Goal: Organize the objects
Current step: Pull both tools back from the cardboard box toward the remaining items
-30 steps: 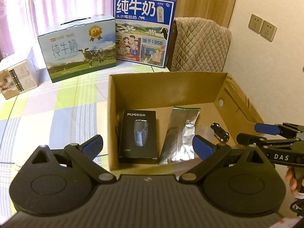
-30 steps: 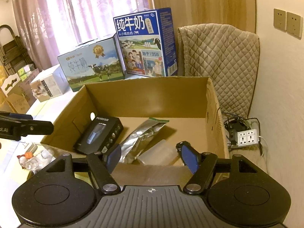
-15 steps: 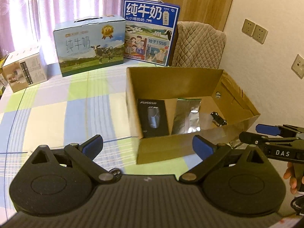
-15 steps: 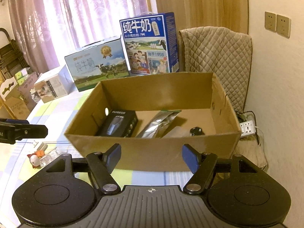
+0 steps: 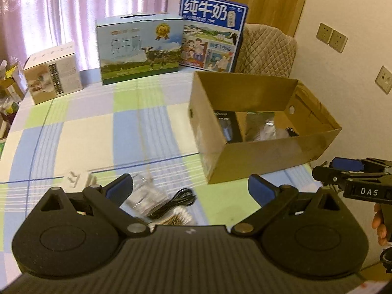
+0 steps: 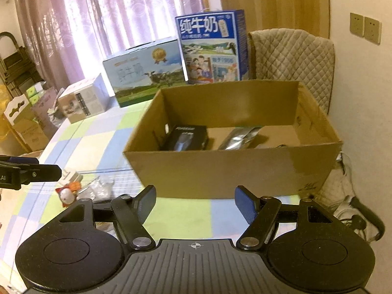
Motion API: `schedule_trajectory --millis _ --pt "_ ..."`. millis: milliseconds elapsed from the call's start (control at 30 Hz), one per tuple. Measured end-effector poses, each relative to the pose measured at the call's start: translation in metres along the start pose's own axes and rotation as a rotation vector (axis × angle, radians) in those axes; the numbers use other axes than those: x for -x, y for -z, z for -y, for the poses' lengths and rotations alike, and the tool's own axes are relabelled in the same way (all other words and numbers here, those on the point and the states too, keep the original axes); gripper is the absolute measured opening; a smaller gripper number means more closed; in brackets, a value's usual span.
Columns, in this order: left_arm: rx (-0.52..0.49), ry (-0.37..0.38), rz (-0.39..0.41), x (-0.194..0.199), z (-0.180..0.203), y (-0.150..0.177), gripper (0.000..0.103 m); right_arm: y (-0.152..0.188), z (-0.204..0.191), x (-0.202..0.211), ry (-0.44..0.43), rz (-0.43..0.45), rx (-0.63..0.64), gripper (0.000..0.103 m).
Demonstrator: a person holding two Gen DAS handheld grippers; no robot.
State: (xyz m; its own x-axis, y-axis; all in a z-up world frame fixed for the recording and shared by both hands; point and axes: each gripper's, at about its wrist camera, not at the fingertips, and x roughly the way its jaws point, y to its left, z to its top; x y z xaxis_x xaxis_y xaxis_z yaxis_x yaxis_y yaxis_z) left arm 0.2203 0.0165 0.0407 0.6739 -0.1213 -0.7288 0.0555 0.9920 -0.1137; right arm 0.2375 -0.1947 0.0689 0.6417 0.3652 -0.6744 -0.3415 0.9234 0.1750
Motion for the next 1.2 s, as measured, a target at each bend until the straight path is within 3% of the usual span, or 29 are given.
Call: schedule_trajectory --millis 600,1200 --pt "0.091 -0.093 -0.068 0.026 -0.081 0.06 0.099 0.03 -0.077 -0.039 -0.1 -0.097 0.059 0.068" --pt "0.163 -0.175 -0.085 0.011 -0.132 0.073 0.099 0.034 -0.15 -0.107 -0.242 -0.155 0.21 0.068"
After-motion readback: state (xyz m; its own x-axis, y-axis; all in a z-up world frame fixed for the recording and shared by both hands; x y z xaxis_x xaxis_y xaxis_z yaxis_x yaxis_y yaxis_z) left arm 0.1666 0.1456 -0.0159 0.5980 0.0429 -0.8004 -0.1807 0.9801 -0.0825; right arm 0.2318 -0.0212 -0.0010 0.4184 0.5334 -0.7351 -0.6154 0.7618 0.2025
